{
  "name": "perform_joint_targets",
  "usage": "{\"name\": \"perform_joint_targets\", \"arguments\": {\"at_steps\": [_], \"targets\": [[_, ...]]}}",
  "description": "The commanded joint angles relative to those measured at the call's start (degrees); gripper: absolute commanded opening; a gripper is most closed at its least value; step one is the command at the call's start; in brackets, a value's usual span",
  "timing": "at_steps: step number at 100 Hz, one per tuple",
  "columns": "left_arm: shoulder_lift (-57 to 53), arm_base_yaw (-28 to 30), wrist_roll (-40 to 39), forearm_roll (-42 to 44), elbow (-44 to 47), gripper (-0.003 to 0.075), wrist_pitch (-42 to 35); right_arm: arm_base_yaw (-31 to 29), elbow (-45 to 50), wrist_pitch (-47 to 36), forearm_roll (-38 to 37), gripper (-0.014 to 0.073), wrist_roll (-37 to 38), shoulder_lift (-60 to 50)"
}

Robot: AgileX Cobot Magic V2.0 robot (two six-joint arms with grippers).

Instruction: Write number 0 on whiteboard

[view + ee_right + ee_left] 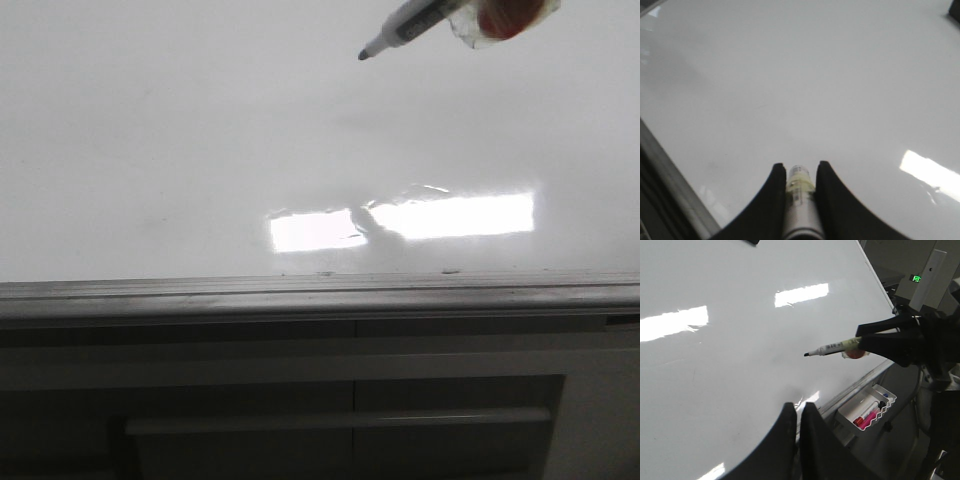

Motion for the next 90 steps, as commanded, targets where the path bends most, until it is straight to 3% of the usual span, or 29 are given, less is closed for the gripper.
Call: {"name": "perform_joint_targets", "arguments": {"at_steps": [1,26,59,90], "targets": [[0.6,-0.4,-0.7,1.9,-1.4,-0.0020,-3.5,-2.6,-4.2,-4.2,1.9,-0.0047,-1.9,3.0],[0.6,-0.4,-0.7,1.9,-1.4,-0.0020,-3.5,-3.7,-6.6,-3.2,2.0,-0.0047,-1.9,8.9],[0.6,-0.4,-0.7,1.9,-1.4,-0.0020,-3.5,-3.7,-6.8,-11.1,2.0,-0.0047,-1.9,11.1],[0.6,-0.4,-0.7,1.9,-1.4,-0.0020,-3.5,-3.7,-7.8,-9.7,2.0,-0.0047,-1.9,13.9]]}}
